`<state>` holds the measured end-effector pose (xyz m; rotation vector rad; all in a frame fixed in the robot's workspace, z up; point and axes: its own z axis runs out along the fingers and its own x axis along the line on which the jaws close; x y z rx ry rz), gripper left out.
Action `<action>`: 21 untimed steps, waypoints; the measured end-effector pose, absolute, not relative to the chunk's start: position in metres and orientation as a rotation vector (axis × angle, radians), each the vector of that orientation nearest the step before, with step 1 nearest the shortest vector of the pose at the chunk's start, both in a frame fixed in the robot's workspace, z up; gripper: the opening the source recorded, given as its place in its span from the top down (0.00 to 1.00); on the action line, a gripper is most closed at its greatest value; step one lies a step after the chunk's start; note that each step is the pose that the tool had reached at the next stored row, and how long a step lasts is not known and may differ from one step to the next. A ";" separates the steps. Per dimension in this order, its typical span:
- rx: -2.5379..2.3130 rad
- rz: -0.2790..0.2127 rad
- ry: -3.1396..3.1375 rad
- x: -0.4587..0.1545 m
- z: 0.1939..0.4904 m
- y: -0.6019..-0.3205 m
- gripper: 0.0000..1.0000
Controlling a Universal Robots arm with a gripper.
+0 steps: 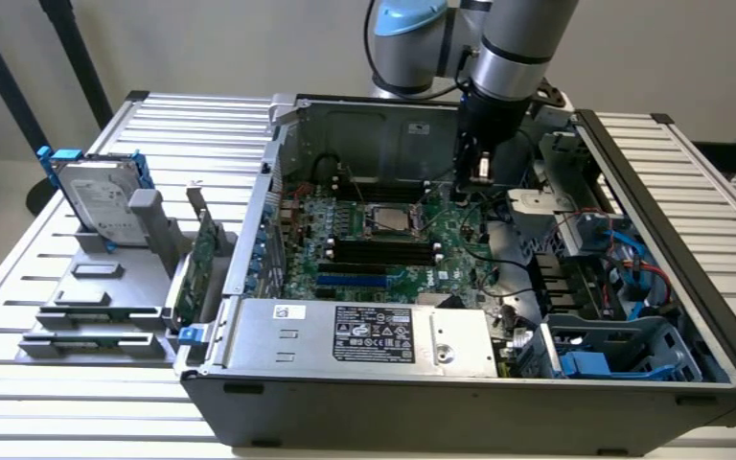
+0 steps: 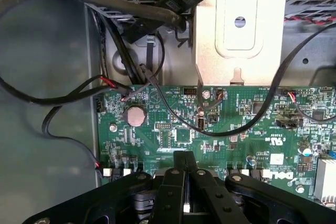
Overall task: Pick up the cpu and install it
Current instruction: 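Close the cpu cover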
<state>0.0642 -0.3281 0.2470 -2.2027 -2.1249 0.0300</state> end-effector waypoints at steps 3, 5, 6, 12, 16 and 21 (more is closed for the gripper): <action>-2.178 0.072 -2.099 0.064 0.247 -0.328 0.89; -2.156 0.106 -2.077 0.064 0.247 -0.328 0.89; -2.145 0.121 -2.066 0.064 0.247 -0.328 0.89; -2.080 0.216 -1.999 0.064 0.247 -0.328 0.89; -2.042 0.269 -1.960 0.064 0.247 -0.329 0.89; -2.017 0.303 -1.935 0.064 0.246 -0.332 0.89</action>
